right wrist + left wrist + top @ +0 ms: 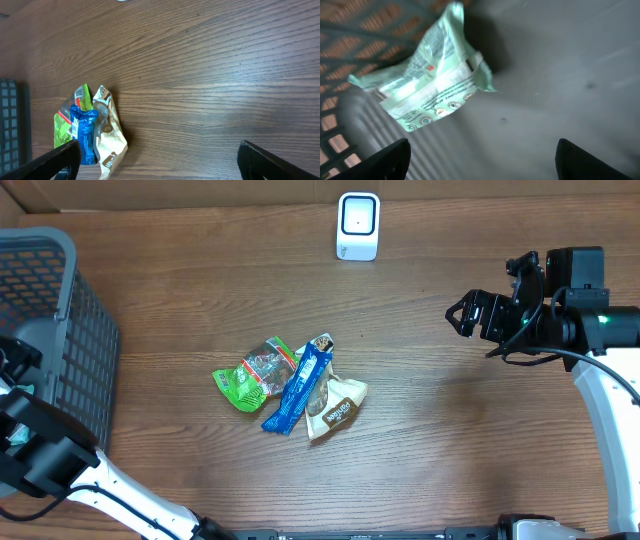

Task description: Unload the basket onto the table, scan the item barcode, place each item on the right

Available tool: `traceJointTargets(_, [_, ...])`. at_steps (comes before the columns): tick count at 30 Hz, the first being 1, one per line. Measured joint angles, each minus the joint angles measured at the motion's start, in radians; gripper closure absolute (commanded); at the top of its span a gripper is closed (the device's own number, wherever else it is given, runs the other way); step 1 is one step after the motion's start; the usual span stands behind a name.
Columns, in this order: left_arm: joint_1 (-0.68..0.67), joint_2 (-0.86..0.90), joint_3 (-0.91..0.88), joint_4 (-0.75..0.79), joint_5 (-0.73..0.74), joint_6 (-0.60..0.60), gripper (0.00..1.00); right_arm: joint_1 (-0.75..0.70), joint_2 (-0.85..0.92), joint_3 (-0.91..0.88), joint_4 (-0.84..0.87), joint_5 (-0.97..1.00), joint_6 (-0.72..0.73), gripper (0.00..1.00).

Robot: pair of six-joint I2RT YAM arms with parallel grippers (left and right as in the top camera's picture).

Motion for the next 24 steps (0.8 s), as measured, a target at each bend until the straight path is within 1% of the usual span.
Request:
traceJointTargets(6, [-0.003,0.005,-0.12,0.056,-0.084,-0.003,0.16,0.0,0.0,0.0,0.0,0.0,-0.001,0.0])
traceJointTargets(13, [-0.003,0.012,-0.138,0.103,-0.176,-0.022,0.16,0.0,0.0,0.0,0.0,0.0,0.0,0.0])
traceJointTargets(16, [-0.003,0.012,-0.151,0.159,-0.197,-0.022,0.12,0.0,0.0,0.0,0.0,0.0,-0.001,0.0])
traceJointTargets(19, [-0.003,0.012,-0.204,0.246,-0.221,0.003,0.03,0.0,0.0,0.0,-0.005,0.0,0.0,0.0])
traceJointTargets(20, [-0.003,0.012,-0.228,0.269,-0.226,0.013,0.03,0.0,0.0,0.0,-0.009,0.0,0.0,0.0])
traceJointTargets(22, [-0.004,0.008,-0.272,0.308,-0.236,0.024,0.04,0.0,0.0,0.0,-0.011,0.0,0.0,0.0])
traceJointTargets(24, [-0.007,-0.006,-0.296,0.329,-0.249,0.032,0.11,0.0,0.0,0.0,-0.012,0.0,-0.001,0.0])
